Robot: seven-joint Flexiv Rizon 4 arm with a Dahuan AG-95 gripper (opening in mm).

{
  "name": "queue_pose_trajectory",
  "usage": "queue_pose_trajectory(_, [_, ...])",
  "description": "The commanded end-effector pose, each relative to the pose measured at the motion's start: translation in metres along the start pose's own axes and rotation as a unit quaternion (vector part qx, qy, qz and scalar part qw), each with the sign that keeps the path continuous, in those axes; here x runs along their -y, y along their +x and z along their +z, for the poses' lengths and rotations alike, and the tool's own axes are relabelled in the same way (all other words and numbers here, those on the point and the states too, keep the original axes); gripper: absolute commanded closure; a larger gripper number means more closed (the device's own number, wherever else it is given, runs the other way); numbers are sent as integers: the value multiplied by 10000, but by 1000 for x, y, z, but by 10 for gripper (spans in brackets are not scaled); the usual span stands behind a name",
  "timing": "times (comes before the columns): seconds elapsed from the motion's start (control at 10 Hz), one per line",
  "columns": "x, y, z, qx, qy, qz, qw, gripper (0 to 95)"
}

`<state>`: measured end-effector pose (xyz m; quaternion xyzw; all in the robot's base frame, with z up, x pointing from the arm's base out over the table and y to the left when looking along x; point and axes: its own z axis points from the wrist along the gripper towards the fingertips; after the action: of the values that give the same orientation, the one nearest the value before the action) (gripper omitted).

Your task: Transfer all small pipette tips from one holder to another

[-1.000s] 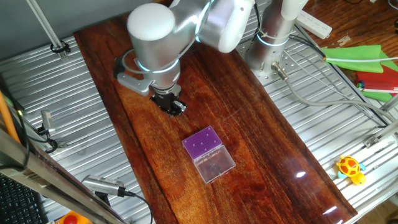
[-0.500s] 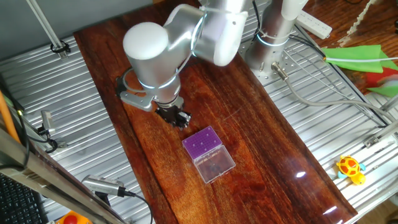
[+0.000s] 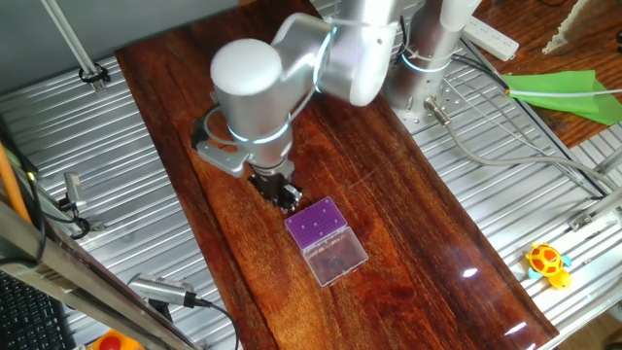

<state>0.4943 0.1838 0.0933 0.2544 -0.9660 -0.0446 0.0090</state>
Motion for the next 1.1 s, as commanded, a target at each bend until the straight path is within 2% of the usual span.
queue_pose_trajectory(0.1, [-3,-7,7,29,23,50,10000,760])
queue_pose_trajectory(0.3, [-9,-8,13,23,58,101,9999,760])
queue_pose_trajectory(0.6, [-17,0,20,47,99,128,9999,760])
queue_pose_trajectory(1.1, [-18,5,32,82,130,126,9998,760])
